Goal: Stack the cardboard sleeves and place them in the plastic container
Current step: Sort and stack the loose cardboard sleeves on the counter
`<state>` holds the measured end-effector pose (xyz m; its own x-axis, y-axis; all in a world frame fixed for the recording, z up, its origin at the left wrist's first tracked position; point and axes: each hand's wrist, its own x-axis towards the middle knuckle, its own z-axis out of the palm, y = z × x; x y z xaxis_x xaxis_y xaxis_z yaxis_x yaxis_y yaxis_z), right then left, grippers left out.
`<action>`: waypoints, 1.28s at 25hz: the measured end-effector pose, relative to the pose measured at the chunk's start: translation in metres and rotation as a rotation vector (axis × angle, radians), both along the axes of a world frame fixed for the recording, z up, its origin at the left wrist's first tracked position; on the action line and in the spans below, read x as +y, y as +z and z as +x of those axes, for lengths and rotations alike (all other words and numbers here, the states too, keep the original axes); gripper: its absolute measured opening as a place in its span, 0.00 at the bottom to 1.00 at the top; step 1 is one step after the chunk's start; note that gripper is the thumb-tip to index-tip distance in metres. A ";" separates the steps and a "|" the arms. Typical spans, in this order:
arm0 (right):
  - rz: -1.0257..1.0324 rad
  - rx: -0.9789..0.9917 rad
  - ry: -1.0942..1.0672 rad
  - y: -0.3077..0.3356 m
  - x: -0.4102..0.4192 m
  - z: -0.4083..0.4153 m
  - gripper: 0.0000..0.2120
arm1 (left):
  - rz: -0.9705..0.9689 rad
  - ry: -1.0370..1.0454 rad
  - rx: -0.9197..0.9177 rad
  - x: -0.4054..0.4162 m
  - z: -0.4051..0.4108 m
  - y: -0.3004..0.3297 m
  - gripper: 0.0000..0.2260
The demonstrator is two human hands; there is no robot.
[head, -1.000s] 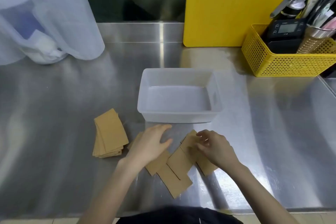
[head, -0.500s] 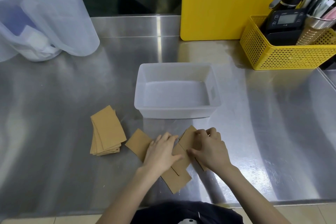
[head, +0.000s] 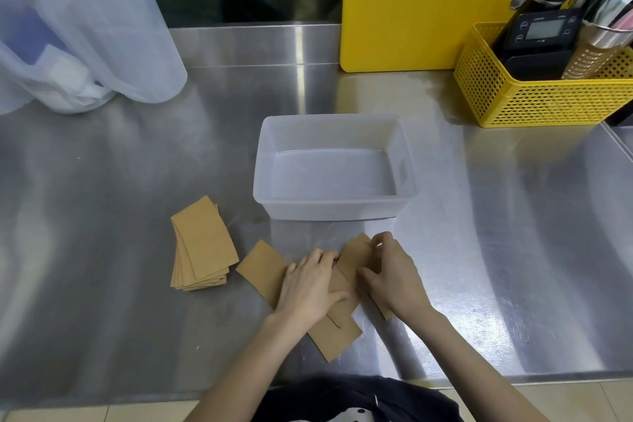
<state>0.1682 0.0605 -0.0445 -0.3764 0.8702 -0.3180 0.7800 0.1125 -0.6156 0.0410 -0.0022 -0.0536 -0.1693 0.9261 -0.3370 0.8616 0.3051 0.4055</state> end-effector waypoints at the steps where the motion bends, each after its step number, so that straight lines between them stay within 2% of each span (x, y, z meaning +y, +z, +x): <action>1: -0.031 0.073 -0.020 0.001 0.001 0.001 0.16 | -0.002 0.006 -0.013 0.000 0.000 0.001 0.28; 4: -0.059 0.222 -0.076 0.006 0.007 0.002 0.14 | 0.039 0.094 -0.145 0.000 -0.003 0.002 0.24; 8: -0.062 0.324 -0.109 0.014 0.012 -0.002 0.12 | 0.193 0.337 -0.453 0.003 -0.008 0.003 0.07; 10: -0.062 0.373 -0.116 0.019 0.015 -0.004 0.09 | 0.200 0.420 -0.576 0.004 -0.011 0.006 0.07; 14: -0.087 0.435 -0.195 0.026 0.020 -0.003 0.06 | 0.211 0.462 -0.680 0.004 -0.018 0.007 0.06; 16: -0.093 0.356 -0.222 0.022 0.021 0.001 0.08 | 0.208 0.513 -0.712 0.002 -0.022 0.008 0.05; 20: -0.052 -0.006 -0.105 0.004 0.015 0.006 0.18 | 0.200 0.590 -0.753 -0.003 -0.030 0.012 0.03; 23: -0.043 -0.172 -0.067 0.000 0.010 0.003 0.26 | 0.209 0.666 -0.811 -0.007 -0.035 0.015 0.02; 25: 0.011 -0.264 -0.035 -0.002 0.008 0.002 0.28 | 0.210 0.690 -0.829 -0.009 -0.036 0.017 0.04; 30: -0.009 -0.255 -0.073 -0.004 0.010 -0.001 0.25 | 0.201 0.721 -0.835 -0.011 -0.037 0.017 0.07; 32: -0.023 -0.242 -0.082 -0.003 0.010 -0.001 0.25 | 0.194 0.712 -0.829 -0.012 -0.036 0.018 0.05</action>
<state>0.1667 0.0704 -0.0479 -0.2154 0.8861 -0.4103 0.9109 0.0308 -0.4115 0.0053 -0.0141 -0.0358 -0.4731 0.7563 -0.4520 -0.0459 0.4911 0.8699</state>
